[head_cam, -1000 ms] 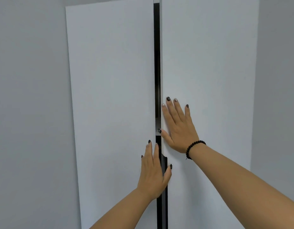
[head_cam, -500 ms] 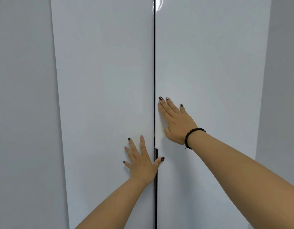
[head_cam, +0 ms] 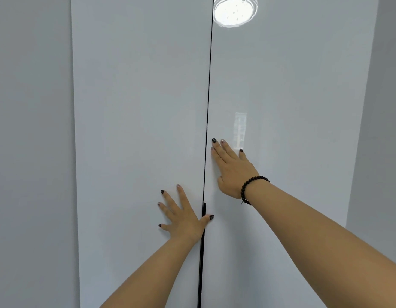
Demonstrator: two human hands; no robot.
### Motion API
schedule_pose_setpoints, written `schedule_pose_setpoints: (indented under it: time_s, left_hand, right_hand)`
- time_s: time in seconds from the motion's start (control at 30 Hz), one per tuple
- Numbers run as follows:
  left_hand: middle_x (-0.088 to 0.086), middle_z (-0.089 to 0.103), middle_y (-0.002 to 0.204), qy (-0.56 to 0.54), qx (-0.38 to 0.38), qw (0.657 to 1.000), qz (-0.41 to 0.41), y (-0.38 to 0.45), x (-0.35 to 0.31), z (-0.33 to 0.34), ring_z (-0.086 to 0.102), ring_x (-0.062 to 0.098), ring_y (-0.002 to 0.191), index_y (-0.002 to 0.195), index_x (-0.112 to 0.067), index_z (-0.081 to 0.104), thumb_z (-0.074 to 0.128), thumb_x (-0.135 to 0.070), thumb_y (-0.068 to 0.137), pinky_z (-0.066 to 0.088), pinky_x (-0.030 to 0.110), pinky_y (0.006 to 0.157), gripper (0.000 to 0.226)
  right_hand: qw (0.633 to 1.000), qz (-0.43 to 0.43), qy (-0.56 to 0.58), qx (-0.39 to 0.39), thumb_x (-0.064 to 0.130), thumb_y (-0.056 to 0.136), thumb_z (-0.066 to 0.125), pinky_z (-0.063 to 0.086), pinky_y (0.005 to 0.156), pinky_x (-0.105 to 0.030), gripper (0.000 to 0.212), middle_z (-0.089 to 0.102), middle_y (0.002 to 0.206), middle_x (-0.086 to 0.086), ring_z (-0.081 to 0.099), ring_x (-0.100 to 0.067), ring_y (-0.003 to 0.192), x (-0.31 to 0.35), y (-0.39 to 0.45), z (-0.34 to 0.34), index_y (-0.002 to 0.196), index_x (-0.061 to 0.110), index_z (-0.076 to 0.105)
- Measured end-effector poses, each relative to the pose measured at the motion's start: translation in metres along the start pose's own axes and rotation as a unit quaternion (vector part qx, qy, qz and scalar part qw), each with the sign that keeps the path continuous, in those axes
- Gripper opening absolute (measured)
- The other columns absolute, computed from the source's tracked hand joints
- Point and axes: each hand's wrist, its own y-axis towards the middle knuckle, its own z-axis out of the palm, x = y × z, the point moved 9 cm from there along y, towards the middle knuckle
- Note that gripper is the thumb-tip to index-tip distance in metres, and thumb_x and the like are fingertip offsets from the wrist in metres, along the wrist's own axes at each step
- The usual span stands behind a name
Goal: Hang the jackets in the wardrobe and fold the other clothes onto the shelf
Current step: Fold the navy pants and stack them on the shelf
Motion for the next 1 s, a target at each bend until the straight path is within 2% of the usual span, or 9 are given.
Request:
schedule_pose_setpoints:
  time_s: [0.6, 0.77, 1.0]
  left_hand:
    - [0.018, -0.049, 0.142, 0.069, -0.025, 0.997, -0.010, 0.007, -0.006, 0.007, -0.025, 0.048, 0.140, 0.128, -0.029, -0.050, 0.055, -0.076, 0.074, 0.022, 0.070, 0.106, 0.127]
    - [0.024, -0.044, 0.144, 0.094, -0.045, 0.994, 0.019, 0.005, -0.004, 0.007, -0.021, 0.053, 0.139, 0.128, -0.027, -0.048, 0.043, -0.079, 0.077, 0.018, 0.063, 0.113, 0.117]
    - [0.020, -0.043, 0.146, 0.106, -0.035, 0.993, 0.046, 0.002, 0.000, 0.003, -0.021, 0.048, 0.141, 0.128, -0.033, -0.048, 0.039, -0.081, 0.078, 0.014, 0.059, 0.115, 0.111]
  right_hand:
    - [1.000, 0.010, -0.012, -0.026, 0.020, 0.086, 0.032, -0.003, 0.118, -0.050, 0.080, -0.031, 0.154, 0.003, -0.026, -0.016, 0.143, -0.004, 0.010, 0.014, 0.150, 0.013, -0.015]
    - [0.999, 0.011, -0.011, -0.034, 0.018, 0.083, 0.032, -0.004, 0.118, -0.051, 0.082, -0.031, 0.154, 0.003, -0.027, -0.017, 0.143, -0.005, 0.010, 0.014, 0.150, 0.012, -0.016]
    - [0.999, 0.015, -0.042, -0.017, 0.014, 0.082, 0.039, -0.002, 0.117, -0.055, 0.088, -0.033, 0.153, -0.002, -0.028, -0.021, 0.142, 0.000, 0.007, 0.013, 0.149, 0.009, -0.017]
